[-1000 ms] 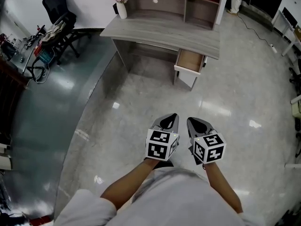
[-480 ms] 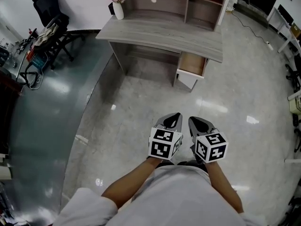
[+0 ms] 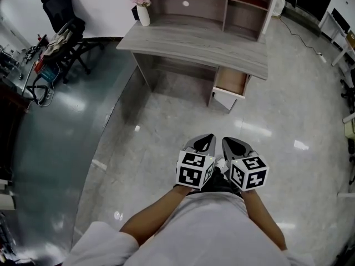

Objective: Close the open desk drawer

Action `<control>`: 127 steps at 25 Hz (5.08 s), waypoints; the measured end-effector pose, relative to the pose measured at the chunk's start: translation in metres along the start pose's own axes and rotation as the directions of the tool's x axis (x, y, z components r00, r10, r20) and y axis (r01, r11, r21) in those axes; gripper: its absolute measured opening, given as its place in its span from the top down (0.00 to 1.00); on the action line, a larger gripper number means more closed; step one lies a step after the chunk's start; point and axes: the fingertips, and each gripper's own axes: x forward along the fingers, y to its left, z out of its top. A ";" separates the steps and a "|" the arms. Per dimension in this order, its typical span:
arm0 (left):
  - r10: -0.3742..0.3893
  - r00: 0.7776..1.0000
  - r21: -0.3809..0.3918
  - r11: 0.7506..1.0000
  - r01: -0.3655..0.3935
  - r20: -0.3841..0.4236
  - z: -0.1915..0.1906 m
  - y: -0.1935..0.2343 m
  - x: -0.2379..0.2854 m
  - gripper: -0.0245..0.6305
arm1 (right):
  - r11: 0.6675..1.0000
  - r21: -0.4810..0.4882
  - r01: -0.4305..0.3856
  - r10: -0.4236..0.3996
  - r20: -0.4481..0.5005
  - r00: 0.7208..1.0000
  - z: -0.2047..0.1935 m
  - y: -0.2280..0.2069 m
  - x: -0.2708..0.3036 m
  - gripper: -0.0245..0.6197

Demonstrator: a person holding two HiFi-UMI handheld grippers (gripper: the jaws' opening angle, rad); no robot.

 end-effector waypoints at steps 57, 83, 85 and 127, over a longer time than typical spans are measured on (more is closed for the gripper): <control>-0.207 0.921 0.219 0.933 0.287 -0.329 0.100 0.109 0.314 0.96 | 0.779 0.598 0.189 -0.253 0.023 0.967 0.039 -0.245 0.212 0.96; -0.275 0.872 0.266 0.877 0.400 -0.405 0.043 0.165 0.371 0.96 | 0.390 0.917 0.080 -0.400 0.091 0.912 -0.045 -0.286 0.293 0.79; -0.270 0.873 0.274 0.875 0.398 -0.406 0.041 0.169 0.371 0.96 | 0.365 0.929 0.056 -0.406 0.104 0.908 -0.047 -0.289 0.298 0.77; -0.279 0.867 0.289 0.863 0.415 -0.412 0.055 0.182 0.379 0.96 | -0.009 0.988 -0.154 -0.572 0.121 0.812 -0.049 -0.323 0.316 0.66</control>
